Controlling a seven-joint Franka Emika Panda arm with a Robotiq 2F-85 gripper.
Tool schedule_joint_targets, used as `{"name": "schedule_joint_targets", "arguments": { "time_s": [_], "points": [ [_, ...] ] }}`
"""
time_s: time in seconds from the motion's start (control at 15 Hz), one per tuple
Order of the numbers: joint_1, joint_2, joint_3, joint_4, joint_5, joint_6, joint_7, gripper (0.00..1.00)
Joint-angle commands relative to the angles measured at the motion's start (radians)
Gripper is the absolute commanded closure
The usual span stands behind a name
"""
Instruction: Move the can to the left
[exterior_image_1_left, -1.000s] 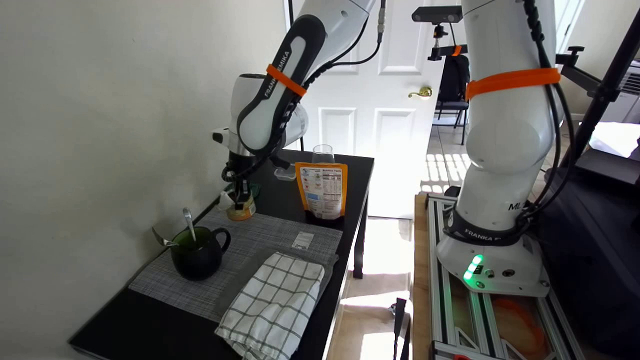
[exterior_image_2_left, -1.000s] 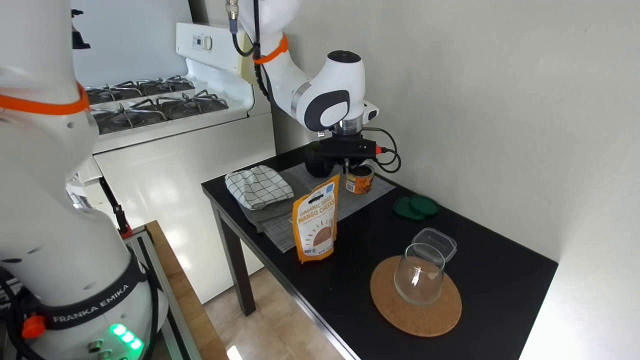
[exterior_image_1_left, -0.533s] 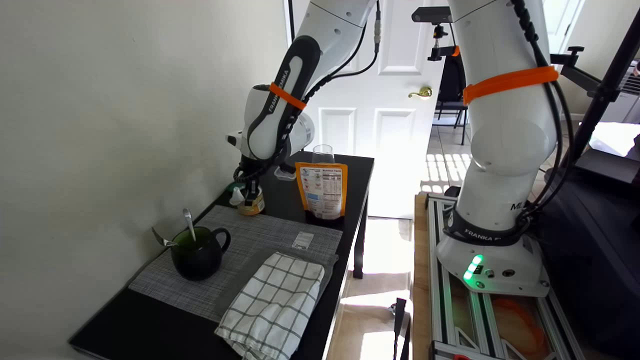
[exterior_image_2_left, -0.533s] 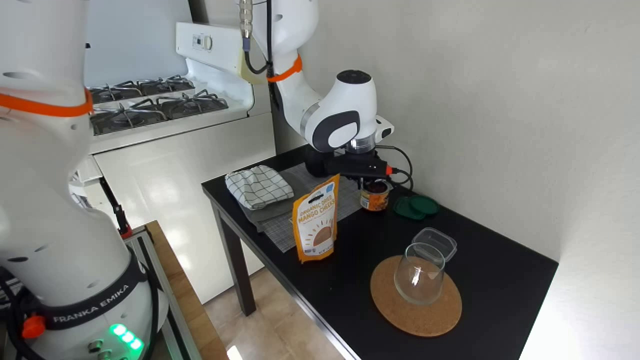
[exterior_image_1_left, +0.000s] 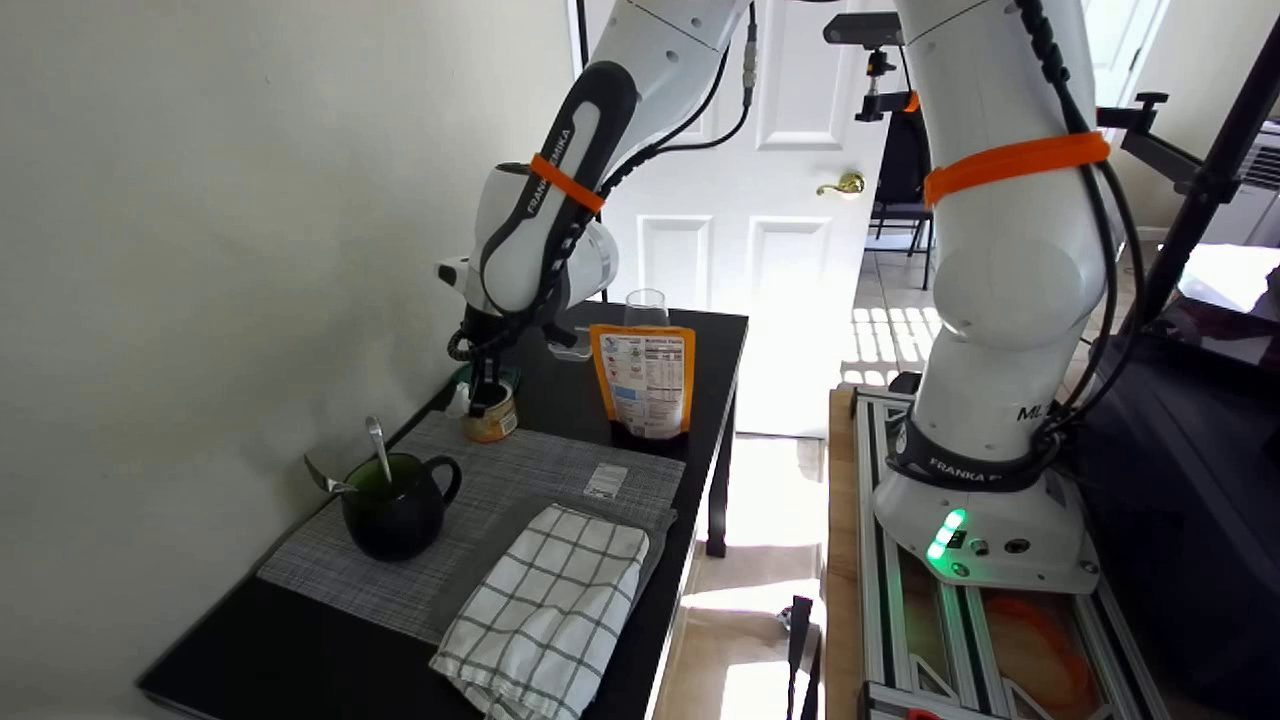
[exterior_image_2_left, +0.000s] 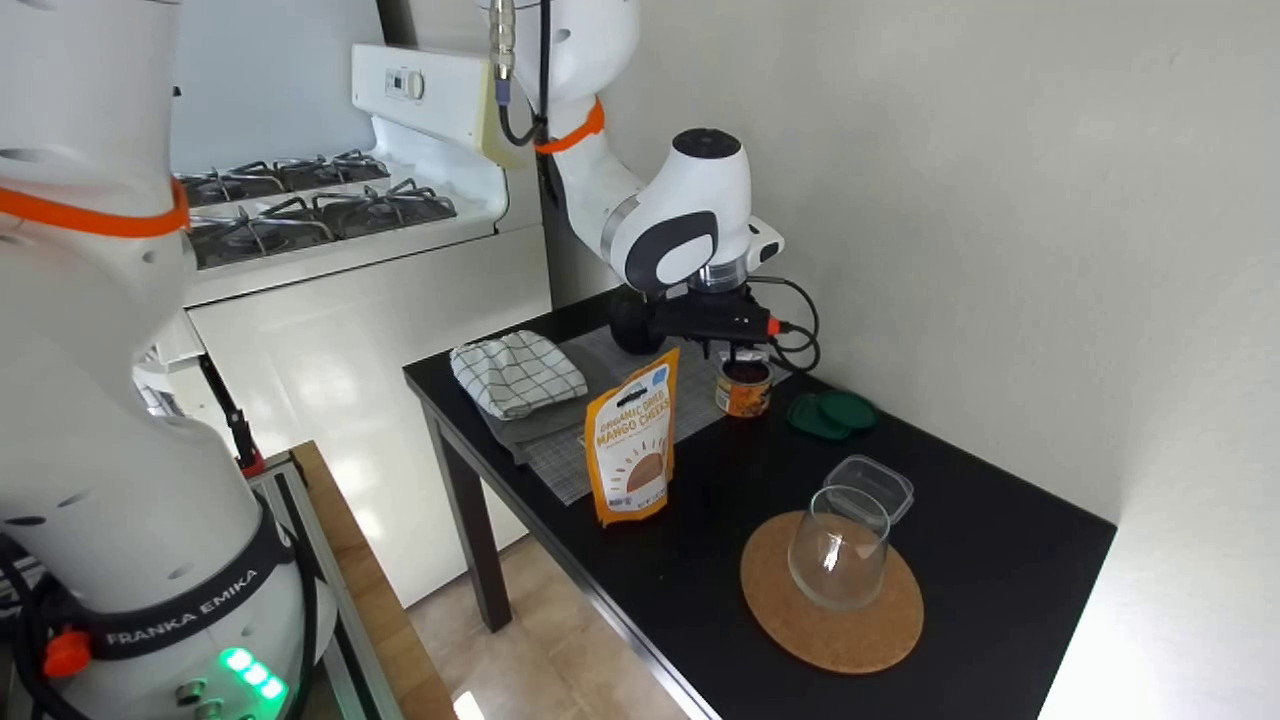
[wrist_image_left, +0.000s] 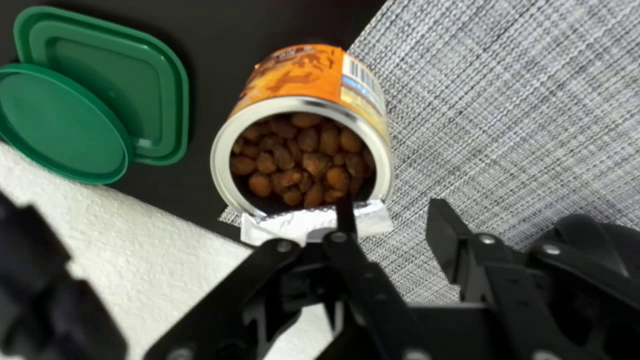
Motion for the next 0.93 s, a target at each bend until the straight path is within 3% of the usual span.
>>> {"name": "schedule_joint_targets", "arguments": {
  "time_s": [0.0,0.2,0.33,0.4,0.87],
  "points": [
    [-0.096,-0.141,0.108,-0.122,0.026,-0.025,-0.068,0.27],
    [-0.199,-0.217,0.234,-0.203,0.017,0.039,-0.209,0.03],
    [-0.260,-0.249,0.312,-0.240,0.019,0.088,-0.298,0.00],
    [-0.197,-0.188,0.242,-0.166,0.000,0.039,-0.215,0.00],
    [-0.206,-0.192,0.250,-0.171,0.000,0.047,-0.220,0.00]
  ]
}}
